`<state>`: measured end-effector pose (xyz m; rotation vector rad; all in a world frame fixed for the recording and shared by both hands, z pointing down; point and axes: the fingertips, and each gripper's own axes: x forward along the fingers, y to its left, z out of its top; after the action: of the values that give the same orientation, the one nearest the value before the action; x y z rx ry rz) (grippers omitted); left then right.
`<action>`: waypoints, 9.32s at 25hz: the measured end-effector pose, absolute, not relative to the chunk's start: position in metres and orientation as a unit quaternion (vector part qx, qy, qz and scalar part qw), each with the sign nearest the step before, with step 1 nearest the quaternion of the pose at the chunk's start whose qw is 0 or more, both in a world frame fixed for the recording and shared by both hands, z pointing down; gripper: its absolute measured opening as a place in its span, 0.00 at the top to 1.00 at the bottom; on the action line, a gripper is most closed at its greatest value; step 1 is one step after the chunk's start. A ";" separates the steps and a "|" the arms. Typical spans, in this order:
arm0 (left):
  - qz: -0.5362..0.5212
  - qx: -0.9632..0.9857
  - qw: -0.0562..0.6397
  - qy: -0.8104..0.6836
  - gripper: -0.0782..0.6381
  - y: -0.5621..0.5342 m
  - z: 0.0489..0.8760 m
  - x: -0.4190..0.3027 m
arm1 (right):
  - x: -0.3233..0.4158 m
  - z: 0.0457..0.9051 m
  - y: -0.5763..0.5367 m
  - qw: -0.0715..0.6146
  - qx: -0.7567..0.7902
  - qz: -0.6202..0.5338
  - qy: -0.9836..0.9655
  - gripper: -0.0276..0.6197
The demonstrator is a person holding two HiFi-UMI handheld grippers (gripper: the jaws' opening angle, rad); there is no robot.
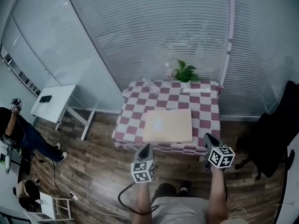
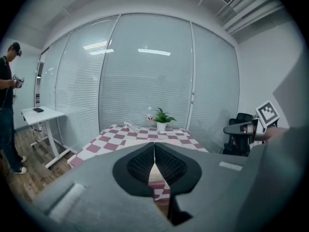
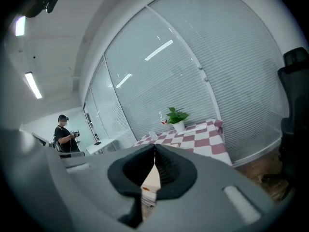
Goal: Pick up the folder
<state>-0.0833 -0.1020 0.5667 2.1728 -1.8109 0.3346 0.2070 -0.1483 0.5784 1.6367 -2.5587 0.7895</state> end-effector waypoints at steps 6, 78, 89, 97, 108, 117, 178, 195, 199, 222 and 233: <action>0.151 0.743 0.147 -0.635 0.88 -0.118 0.588 -0.090 | 0.206 0.596 -0.176 -0.010 0.520 0.268 -0.811 0.95; 0.120 0.747 0.406 -0.513 0.33 -0.302 0.749 -0.154 | 0.082 0.744 -0.320 0.165 0.477 0.359 -0.785 0.35; 0.081 0.760 0.353 -0.540 0.33 -0.320 0.698 -0.162 | 0.074 0.695 -0.347 0.147 0.471 0.298 -0.817 0.35; 0.039 0.777 0.300 -0.552 0.33 -0.340 0.644 -0.166 | 0.069 0.634 -0.371 0.122 0.475 0.232 -0.840 0.35; 0.011 0.803 0.211 -0.557 0.33 -0.357 0.566 -0.164 | 0.072 0.561 -0.382 0.056 0.488 0.161 -0.856 0.35; -0.001 0.825 0.150 -0.545 0.33 -0.364 0.519 -0.147 | 0.091 0.521 -0.378 0.006 0.507 0.120 -0.853 0.36; -0.039 0.839 0.073 -0.537 0.33 -0.353 0.450 -0.133 | 0.107 0.447 -0.359 -0.039 0.527 0.045 -0.848 0.37; -0.044 0.849 0.090 -0.519 0.33 -0.362 0.455 -0.132 | 0.110 0.455 -0.363 -0.036 0.535 0.060 -0.842 0.37; -0.036 0.848 0.097 -0.520 0.33 -0.362 0.462 -0.136 | 0.105 0.460 -0.362 -0.033 0.533 0.071 -0.842 0.37; -0.031 0.845 0.102 -0.524 0.33 -0.347 0.466 -0.135 | 0.107 0.465 -0.349 -0.030 0.530 0.072 -0.845 0.37; -0.028 0.851 0.098 -0.516 0.33 -0.349 0.467 -0.121 | 0.120 0.468 -0.346 -0.035 0.537 0.072 -0.840 0.37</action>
<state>-0.1206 -0.3491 0.4670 2.5176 -1.5272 -0.0834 0.1205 -0.3463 0.4681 1.7266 -2.6974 0.2314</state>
